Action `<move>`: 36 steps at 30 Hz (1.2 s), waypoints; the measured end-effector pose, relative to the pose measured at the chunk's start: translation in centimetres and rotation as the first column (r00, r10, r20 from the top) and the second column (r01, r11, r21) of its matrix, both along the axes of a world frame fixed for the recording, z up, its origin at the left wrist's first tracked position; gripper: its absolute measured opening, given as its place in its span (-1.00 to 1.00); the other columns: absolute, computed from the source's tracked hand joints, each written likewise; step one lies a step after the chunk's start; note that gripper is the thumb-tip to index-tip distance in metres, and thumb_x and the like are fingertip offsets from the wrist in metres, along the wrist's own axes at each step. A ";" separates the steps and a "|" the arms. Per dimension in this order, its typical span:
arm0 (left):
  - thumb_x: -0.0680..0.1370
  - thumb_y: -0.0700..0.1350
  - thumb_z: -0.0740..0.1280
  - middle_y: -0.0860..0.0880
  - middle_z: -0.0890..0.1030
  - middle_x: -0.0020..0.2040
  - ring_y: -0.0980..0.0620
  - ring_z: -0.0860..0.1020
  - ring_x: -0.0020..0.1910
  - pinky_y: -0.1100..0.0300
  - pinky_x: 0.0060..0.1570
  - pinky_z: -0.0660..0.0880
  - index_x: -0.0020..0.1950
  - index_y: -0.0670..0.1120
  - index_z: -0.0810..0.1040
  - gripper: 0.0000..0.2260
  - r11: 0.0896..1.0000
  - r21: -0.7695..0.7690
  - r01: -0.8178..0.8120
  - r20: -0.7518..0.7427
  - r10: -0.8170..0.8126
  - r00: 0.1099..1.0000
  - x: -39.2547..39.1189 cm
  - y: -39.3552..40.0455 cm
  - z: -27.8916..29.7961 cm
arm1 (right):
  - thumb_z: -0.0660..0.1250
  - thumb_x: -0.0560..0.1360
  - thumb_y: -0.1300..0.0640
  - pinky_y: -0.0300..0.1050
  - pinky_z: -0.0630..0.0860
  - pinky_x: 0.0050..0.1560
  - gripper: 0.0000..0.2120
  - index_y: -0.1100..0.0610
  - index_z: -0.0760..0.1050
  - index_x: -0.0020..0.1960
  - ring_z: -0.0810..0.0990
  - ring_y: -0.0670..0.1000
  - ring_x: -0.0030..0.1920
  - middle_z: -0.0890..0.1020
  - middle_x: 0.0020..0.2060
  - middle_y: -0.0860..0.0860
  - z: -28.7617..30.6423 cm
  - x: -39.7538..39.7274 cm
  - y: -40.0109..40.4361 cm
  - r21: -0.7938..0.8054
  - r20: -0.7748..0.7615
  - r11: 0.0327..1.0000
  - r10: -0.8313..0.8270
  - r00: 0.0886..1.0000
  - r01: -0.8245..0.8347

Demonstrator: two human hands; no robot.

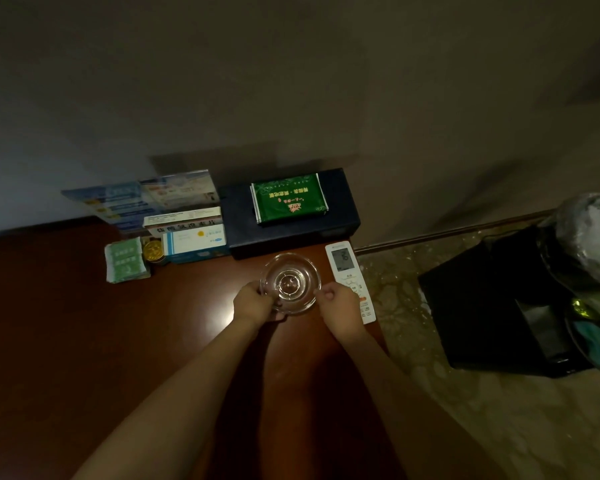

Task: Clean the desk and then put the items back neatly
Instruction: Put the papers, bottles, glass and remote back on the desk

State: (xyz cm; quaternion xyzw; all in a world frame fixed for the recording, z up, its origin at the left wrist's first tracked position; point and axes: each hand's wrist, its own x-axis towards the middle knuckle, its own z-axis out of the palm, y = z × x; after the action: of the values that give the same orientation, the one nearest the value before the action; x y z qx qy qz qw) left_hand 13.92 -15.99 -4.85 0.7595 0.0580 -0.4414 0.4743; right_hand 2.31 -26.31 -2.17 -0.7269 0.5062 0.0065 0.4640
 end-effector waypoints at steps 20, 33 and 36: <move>0.52 -0.16 0.37 -0.17 0.61 -0.31 0.00 0.58 -0.50 0.17 -0.45 0.58 -0.07 -0.25 0.45 -0.83 0.978 0.104 0.180 0.039 -0.185 0.982 1.0 -0.3 3.1 | 0.25 0.54 0.21 -0.22 0.37 -0.14 -0.86 0.25 0.55 -0.07 0.50 -0.04 -0.15 0.56 -0.21 0.02 1.2 -0.2 -1.0 -0.078 -0.050 0.997 0.000 0.999 -0.004; 0.55 0.02 0.29 -0.19 0.62 -0.08 -0.14 0.61 0.00 0.13 -0.14 0.49 -0.07 -0.20 0.57 -0.72 0.305 0.638 0.707 0.222 -0.952 0.210 -6.2 12.6 9.0 | 0.25 0.52 0.19 -0.09 0.41 -0.15 -0.85 0.08 0.37 -0.22 0.48 0.08 -0.15 0.48 -0.17 0.05 6.6 -11.1 13.4 -0.068 -0.381 0.952 0.253 0.889 -0.300; 0.56 0.03 0.30 -0.21 0.59 0.03 -0.16 0.59 0.03 0.03 -0.06 0.53 0.03 -0.22 0.53 -0.70 0.148 0.651 0.745 0.227 -0.974 -0.005 -9.9 14.0 10.5 | 0.25 0.53 0.19 -0.17 0.39 -0.25 -0.89 0.10 0.41 -0.17 0.47 0.01 -0.19 0.47 -0.23 0.01 7.7 -15.6 17.4 -0.069 -0.355 0.976 0.168 0.920 -0.206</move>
State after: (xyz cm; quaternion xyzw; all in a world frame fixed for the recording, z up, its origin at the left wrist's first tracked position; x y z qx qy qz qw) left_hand 4.02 -1.96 5.61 0.7829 -0.5159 -0.3411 -0.0675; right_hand -13.30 -8.87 5.50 -0.7828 0.5078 0.1521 0.3258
